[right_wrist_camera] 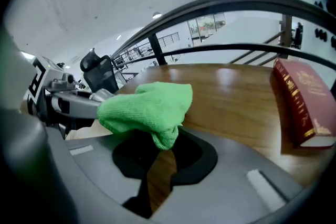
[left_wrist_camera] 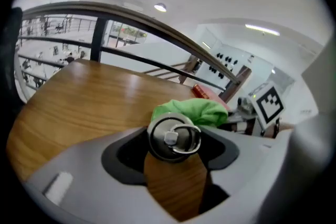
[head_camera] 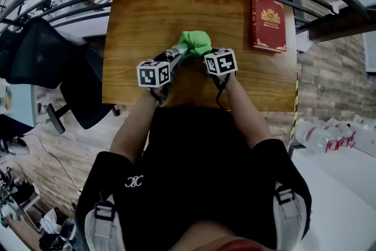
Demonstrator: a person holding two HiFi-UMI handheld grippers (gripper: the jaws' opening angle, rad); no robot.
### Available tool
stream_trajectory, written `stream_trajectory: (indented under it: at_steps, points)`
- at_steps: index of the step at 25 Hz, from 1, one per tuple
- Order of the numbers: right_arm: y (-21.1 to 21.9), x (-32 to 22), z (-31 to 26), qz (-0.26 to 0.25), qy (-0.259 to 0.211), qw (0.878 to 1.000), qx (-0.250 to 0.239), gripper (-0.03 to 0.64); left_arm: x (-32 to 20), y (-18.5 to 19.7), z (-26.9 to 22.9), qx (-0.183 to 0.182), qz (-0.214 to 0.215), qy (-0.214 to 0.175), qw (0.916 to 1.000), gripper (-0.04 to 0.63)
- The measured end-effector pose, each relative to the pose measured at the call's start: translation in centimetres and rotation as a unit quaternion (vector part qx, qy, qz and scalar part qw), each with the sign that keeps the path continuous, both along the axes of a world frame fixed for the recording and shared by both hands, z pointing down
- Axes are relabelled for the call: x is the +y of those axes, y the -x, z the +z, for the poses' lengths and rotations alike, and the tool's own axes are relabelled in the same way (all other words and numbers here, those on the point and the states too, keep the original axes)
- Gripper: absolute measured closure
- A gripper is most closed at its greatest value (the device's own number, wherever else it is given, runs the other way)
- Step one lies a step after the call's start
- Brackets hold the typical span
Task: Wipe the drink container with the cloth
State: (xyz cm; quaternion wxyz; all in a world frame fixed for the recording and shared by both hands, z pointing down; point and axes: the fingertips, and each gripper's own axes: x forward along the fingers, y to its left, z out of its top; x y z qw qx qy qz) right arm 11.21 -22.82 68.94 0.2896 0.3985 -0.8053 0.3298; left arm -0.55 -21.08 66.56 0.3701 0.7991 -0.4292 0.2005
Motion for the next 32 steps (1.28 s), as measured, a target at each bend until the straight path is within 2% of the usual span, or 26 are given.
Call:
stream_trajectory:
  at_steps: [6, 12, 17, 23, 28, 32]
  points:
    - [-0.7, -0.8, -5.2, 0.011, -0.083, 0.996, -0.026, 0.565, 0.2, -2.2, -0.3, -0.086, 0.085, -0.044, 0.9917, 0.272]
    - [-3.2, -0.8, -10.9, 0.057, -0.176, 0.982, -0.044, 0.565, 0.2, -4.0, -0.8, -0.154, 0.152, -0.08, 0.9731, 0.271]
    - [-6.3, 0.2, -15.2, 0.109, -0.239, 0.964, -0.043, 0.565, -0.1, -5.9, -1.6, -0.182, 0.193, -0.095, 0.9594, 0.27]
    - [-9.5, 1.6, -19.0, 0.158, -0.295, 0.942, -0.039, 0.565, -1.0, -7.4, -1.8, -0.189, 0.205, -0.094, 0.9557, 0.27]
    - [-10.4, 2.6, -19.9, 0.17, -0.307, 0.936, -0.038, 0.566, -1.6, -8.5, -1.8, -0.199, 0.22, -0.118, 0.9478, 0.27]
    - [-10.8, 3.2, -20.3, 0.173, -0.311, 0.934, -0.038, 0.566, -1.6, -8.8, -1.9, -0.207, 0.221, -0.12, 0.9455, 0.27]
